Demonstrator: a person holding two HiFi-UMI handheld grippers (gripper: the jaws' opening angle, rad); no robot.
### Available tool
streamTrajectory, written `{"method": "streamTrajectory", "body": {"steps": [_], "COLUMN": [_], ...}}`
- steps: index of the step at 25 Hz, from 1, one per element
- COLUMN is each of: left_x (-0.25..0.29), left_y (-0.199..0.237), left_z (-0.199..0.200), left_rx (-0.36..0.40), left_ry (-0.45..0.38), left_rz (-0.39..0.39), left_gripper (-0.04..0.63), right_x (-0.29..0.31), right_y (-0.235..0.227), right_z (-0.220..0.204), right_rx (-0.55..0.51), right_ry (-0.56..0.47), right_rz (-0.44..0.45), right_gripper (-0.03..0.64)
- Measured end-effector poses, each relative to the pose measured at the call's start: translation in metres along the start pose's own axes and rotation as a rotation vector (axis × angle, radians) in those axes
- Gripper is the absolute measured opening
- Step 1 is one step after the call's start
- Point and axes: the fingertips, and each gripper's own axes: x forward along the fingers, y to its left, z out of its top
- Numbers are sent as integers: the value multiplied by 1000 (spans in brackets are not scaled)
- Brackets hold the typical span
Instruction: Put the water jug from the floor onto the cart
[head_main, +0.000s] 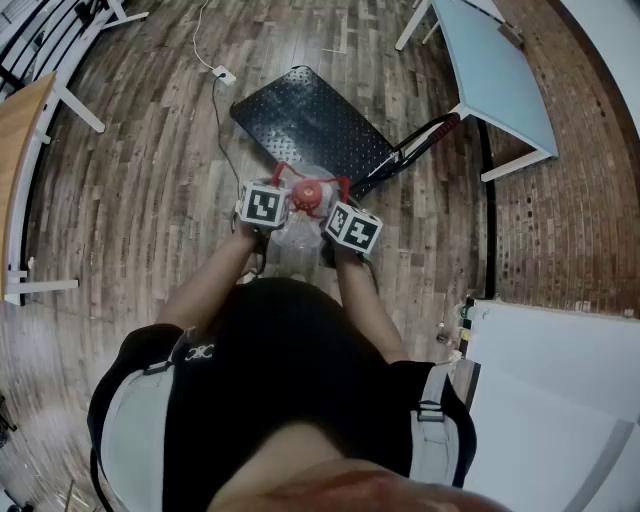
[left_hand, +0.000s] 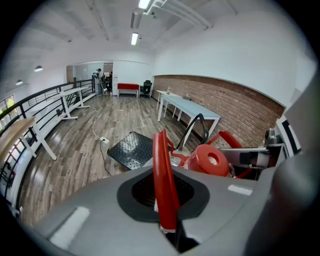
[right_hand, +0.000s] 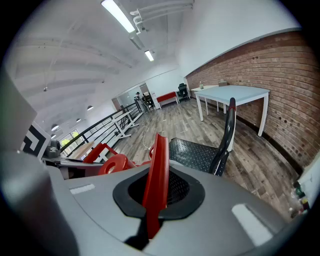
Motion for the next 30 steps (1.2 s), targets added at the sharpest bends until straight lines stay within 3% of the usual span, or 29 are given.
{"method": "streamTrajectory", "body": {"steps": [16, 30], "left_x": [6, 0], "left_y": [5, 22], "left_z": [-3, -4], "left_rx": [3, 30], "left_ry": [1, -6], "left_rz": [-40, -128], "left_gripper": [6, 6], "right_x": [4, -1], "right_y": [5, 24], "right_z": [-6, -5], "right_rx": [36, 85], "right_ry": [-3, -63], "right_rz": [-16, -81], "right_gripper": [15, 15]}}
